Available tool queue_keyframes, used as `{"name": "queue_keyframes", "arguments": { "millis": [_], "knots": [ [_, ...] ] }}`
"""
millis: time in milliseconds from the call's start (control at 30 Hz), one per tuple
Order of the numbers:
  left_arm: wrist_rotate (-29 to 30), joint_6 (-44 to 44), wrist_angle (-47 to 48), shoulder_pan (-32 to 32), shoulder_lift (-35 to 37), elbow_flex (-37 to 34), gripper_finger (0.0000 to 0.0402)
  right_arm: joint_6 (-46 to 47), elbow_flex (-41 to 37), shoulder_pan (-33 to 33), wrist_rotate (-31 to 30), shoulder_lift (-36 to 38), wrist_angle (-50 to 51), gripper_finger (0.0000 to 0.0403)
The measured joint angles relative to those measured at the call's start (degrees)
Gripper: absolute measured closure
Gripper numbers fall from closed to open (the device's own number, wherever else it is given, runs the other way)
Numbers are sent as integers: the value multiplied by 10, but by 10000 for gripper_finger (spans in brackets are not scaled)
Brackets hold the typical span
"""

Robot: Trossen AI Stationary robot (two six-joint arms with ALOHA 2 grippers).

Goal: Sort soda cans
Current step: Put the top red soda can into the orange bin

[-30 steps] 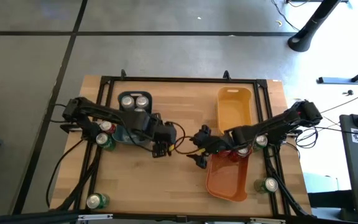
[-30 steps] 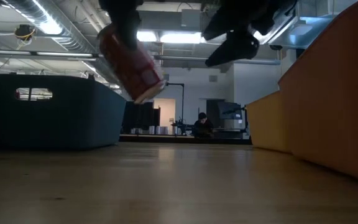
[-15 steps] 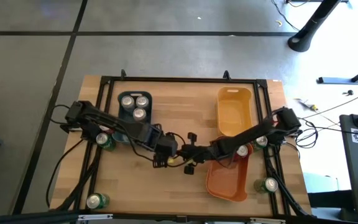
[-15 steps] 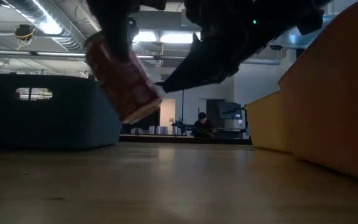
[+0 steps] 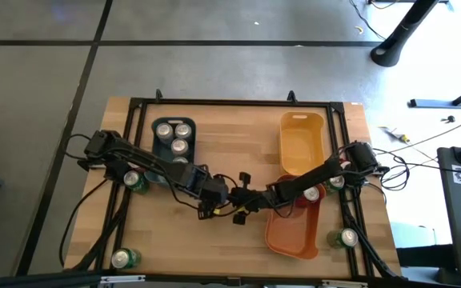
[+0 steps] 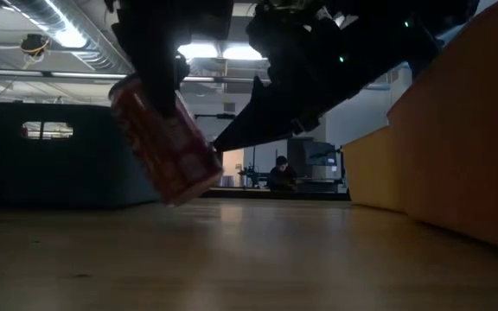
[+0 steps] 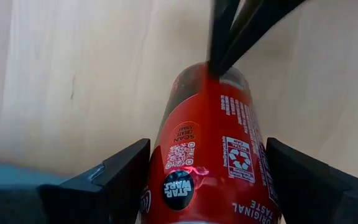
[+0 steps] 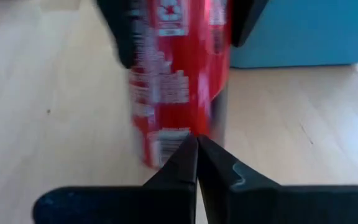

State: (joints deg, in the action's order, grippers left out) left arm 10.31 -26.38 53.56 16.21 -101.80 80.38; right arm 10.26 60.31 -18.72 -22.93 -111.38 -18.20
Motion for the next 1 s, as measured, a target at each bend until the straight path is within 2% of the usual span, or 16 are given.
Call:
{"name": "queue_keyframes", "arguments": {
  "millis": [333, 600, 1000],
  "knots": [
    [3, 13, -60, 2, 0, -6, 139, 18, 0, 0, 16, -54, -50, 397],
    [8, 8, -122, -1, 3, -45, 152, 15, 0, 0, 15, -53, -55, 398],
    [7, 10, -132, 0, 3, -47, 148, 14, 0, 0, 14, -53, -53, 398]
  ]
}}
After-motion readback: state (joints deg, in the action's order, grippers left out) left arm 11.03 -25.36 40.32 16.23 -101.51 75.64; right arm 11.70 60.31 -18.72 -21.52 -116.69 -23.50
